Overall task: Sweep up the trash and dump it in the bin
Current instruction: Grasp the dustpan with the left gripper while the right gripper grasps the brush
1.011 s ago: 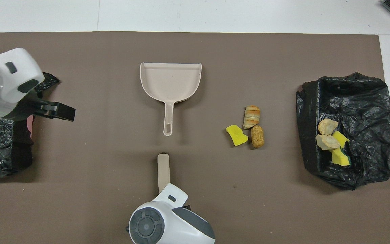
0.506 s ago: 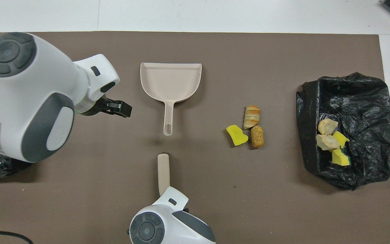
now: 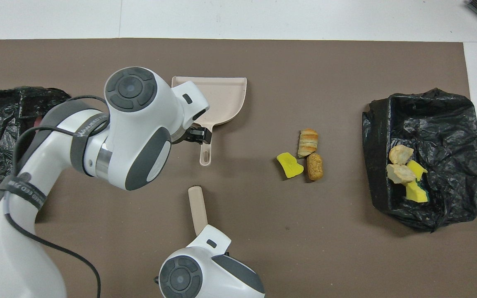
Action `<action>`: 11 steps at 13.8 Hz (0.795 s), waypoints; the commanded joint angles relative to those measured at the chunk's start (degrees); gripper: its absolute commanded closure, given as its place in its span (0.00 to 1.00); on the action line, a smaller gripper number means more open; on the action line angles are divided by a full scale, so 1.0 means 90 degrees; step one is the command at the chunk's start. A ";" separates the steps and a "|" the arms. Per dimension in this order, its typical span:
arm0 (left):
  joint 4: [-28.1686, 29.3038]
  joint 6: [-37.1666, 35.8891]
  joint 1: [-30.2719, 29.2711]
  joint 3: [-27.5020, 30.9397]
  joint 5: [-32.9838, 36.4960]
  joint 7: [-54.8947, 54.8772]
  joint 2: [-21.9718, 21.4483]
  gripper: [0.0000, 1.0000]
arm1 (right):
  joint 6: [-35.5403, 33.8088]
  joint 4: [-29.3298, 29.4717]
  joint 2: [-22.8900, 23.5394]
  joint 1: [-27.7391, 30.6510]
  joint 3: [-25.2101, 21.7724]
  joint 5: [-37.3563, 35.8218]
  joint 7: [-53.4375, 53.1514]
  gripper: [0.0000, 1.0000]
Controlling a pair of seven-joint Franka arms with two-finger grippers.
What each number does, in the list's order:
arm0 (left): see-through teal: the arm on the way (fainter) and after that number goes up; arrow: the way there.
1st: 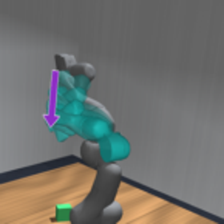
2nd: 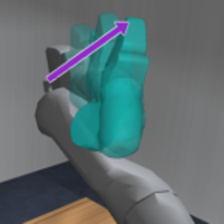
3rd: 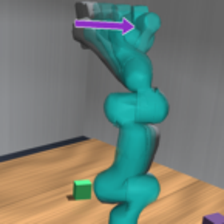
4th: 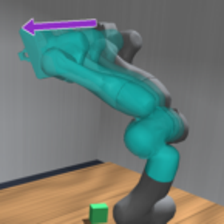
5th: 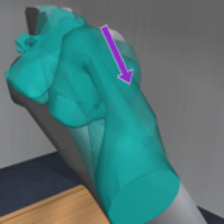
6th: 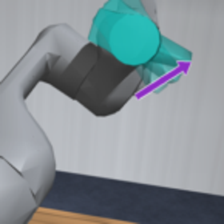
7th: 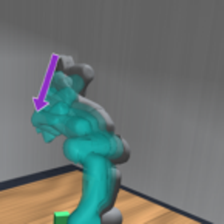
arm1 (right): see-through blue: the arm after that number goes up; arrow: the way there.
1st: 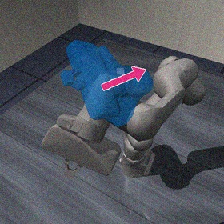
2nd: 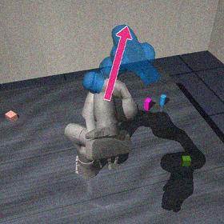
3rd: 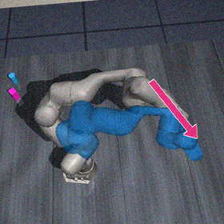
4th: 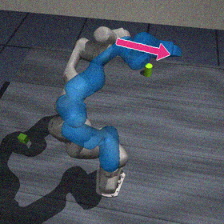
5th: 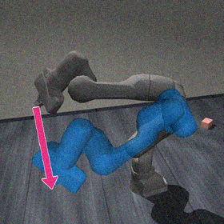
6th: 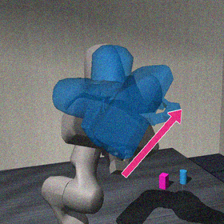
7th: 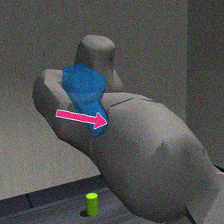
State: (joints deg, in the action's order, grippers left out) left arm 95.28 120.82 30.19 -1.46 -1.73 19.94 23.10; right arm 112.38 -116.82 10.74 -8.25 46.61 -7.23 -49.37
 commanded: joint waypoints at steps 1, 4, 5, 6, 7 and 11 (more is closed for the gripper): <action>0.0000 0.0297 0.0230 0.0104 0.0075 0.0431 0.0217 0.00 | -0.0814 -0.0155 -0.1004 0.0203 -0.0302 0.0188 0.0630 1.00; -0.0030 0.0043 0.0259 0.0104 0.0075 0.0461 0.0207 0.00 | -0.1265 -0.0369 -0.1835 0.0194 -0.1385 0.0521 0.1722 1.00; -0.0010 -0.0006 0.0269 0.0104 0.0075 0.0461 0.0197 0.34 | -0.1449 -0.0370 -0.1934 0.0194 -0.1737 0.0521 0.2025 1.00; 0.0019 -0.0025 0.0259 0.0094 0.0065 0.0451 0.0207 0.82 | -0.1509 -0.0370 -0.1935 0.0203 -0.2012 0.0443 0.2289 1.00; 0.0029 -0.0035 0.0259 0.0104 0.0065 0.0412 0.0207 1.00 | -0.1432 -0.0418 -0.1906 0.0261 -0.2121 0.0327 0.2466 1.00; -0.0087 -0.0326 0.0142 0.0152 0.0104 0.0063 0.0110 1.00 | -0.0789 -0.0487 -0.1458 0.0701 -0.3114 -0.0503 0.4193 1.00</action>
State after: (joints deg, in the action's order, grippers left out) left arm 95.03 120.95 31.74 -0.83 -1.62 22.51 25.29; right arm 101.92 -120.46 -4.57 -3.35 22.68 -9.10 -18.18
